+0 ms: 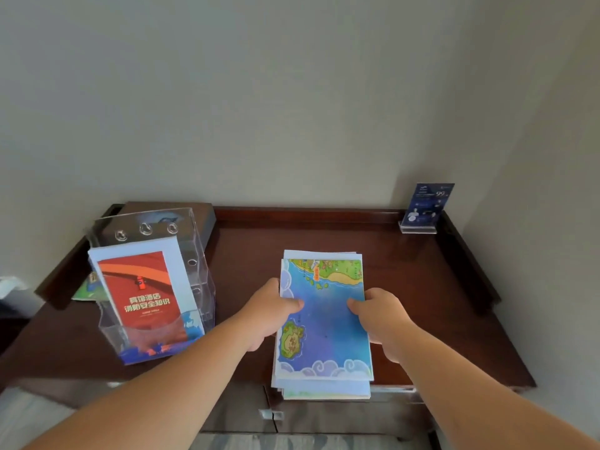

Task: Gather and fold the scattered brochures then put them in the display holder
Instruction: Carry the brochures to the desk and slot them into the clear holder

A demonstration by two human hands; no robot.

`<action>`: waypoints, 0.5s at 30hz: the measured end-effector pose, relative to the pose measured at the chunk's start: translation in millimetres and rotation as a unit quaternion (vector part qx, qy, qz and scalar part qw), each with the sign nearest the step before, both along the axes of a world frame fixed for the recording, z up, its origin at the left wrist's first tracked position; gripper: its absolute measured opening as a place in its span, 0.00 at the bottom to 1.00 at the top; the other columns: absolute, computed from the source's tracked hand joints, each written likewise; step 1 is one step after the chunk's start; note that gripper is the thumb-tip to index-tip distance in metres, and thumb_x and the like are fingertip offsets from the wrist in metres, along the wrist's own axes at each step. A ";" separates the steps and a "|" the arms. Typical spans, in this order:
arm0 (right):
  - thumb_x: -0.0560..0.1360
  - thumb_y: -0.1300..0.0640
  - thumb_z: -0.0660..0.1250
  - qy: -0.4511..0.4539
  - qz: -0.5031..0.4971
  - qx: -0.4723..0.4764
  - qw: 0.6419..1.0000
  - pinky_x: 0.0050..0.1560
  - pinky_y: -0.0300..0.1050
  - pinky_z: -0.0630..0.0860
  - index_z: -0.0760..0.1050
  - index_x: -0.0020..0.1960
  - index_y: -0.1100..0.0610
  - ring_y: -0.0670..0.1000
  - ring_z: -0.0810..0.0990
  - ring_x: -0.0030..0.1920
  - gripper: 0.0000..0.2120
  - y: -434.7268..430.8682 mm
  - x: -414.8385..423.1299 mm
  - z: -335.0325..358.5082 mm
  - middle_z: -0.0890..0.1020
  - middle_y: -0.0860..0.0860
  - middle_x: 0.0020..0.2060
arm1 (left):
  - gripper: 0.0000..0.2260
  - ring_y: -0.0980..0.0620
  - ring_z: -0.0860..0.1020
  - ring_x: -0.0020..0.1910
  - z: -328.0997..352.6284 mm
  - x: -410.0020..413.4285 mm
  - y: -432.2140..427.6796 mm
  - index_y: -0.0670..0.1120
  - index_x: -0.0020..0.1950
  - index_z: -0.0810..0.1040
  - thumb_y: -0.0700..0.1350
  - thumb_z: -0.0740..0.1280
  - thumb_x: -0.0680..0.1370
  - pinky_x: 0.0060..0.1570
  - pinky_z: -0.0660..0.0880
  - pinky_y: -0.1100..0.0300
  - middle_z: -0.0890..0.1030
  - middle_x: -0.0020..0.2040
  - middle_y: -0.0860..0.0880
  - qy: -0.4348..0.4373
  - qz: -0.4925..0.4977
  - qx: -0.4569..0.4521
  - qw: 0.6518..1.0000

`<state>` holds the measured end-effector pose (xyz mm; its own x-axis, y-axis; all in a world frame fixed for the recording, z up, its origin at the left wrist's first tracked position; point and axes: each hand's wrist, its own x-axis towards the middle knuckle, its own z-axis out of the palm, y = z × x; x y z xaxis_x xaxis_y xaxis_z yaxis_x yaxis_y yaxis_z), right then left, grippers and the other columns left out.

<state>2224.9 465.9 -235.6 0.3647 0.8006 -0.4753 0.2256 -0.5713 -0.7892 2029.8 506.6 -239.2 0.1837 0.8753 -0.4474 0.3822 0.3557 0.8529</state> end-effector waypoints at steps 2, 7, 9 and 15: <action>0.76 0.58 0.65 -0.019 -0.010 -0.009 1.000 0.46 0.54 0.81 0.77 0.46 0.57 0.58 0.83 0.44 0.04 14.7 -5.0 -10.4 0.83 0.56 0.44 | 0.12 0.48 0.78 0.56 -10.3 -1.2 17.6 0.47 0.59 0.74 0.44 0.69 0.77 0.58 0.75 0.51 0.80 0.57 0.49 0.015 0.001 -0.004 1.000; 0.74 0.57 0.68 -0.049 0.002 -0.032 0.998 0.46 0.55 0.83 0.73 0.51 0.54 0.54 0.83 0.42 0.07 39.9 -13.7 -34.3 0.82 0.51 0.42 | 0.06 0.51 0.79 0.46 -35.7 2.7 43.7 0.47 0.52 0.76 0.44 0.69 0.76 0.44 0.74 0.57 0.81 0.50 0.49 0.065 0.021 0.010 0.998; 0.74 0.56 0.70 -0.065 0.022 -0.046 0.997 0.46 0.54 0.82 0.71 0.54 0.54 0.53 0.83 0.42 0.12 48.9 -15.7 -43.3 0.81 0.49 0.43 | 0.06 0.50 0.77 0.42 -44.6 4.8 51.3 0.46 0.51 0.75 0.46 0.68 0.76 0.40 0.73 0.56 0.79 0.47 0.48 0.109 0.027 0.016 0.994; 0.73 0.56 0.69 -0.125 0.080 -0.069 0.987 0.41 0.48 0.78 0.69 0.58 0.55 0.55 0.81 0.46 0.16 67.2 -21.2 -64.2 0.80 0.52 0.48 | 0.13 0.44 0.78 0.50 -69.9 9.5 63.4 0.41 0.57 0.72 0.46 0.65 0.76 0.42 0.72 0.54 0.78 0.54 0.43 0.206 0.025 -0.002 0.978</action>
